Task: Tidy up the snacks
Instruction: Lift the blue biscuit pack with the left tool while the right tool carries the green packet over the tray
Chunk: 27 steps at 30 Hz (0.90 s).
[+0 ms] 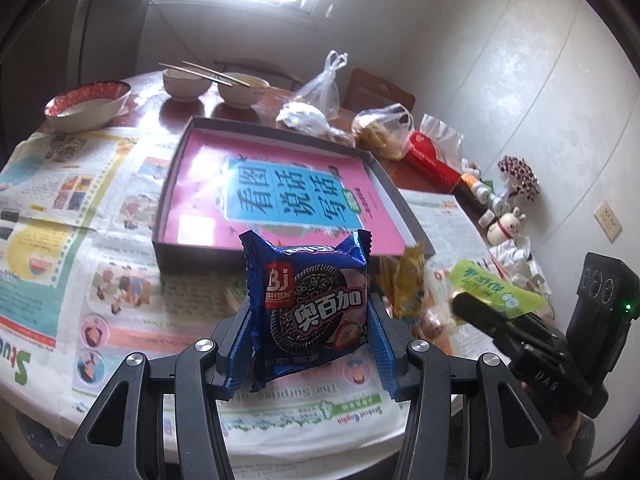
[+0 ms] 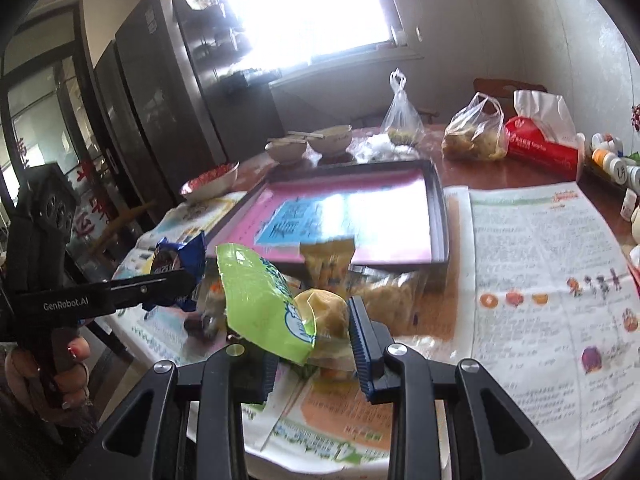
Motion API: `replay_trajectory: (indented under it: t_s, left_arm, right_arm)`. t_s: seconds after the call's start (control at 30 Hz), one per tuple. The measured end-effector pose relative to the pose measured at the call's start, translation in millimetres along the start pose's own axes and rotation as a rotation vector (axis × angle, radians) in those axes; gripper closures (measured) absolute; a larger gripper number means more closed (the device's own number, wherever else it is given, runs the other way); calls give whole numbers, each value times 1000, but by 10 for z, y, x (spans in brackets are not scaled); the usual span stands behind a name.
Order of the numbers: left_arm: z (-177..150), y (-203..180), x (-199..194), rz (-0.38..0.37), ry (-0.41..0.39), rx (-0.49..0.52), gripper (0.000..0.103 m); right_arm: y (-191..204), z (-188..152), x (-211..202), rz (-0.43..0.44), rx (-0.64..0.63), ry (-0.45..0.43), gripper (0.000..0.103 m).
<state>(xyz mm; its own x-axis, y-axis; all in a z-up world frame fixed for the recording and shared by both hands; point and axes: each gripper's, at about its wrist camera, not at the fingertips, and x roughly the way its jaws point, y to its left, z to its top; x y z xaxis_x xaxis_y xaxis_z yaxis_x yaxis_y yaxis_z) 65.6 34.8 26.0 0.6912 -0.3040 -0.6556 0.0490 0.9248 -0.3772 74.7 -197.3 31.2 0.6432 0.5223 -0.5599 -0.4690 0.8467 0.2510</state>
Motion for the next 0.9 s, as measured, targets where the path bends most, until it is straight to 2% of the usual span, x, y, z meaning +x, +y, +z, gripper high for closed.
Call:
replay_trajectory:
  t_s: [0.43, 0.9]
  left_arm:
    - [292, 86, 20, 18, -53, -25, 50]
    - [521, 353, 224, 58, -57, -75, 50]
  right_arm:
    - [-176, 390, 31, -7, 35, -73, 71]
    - [-435, 576, 361, -5, 110, -62, 71]
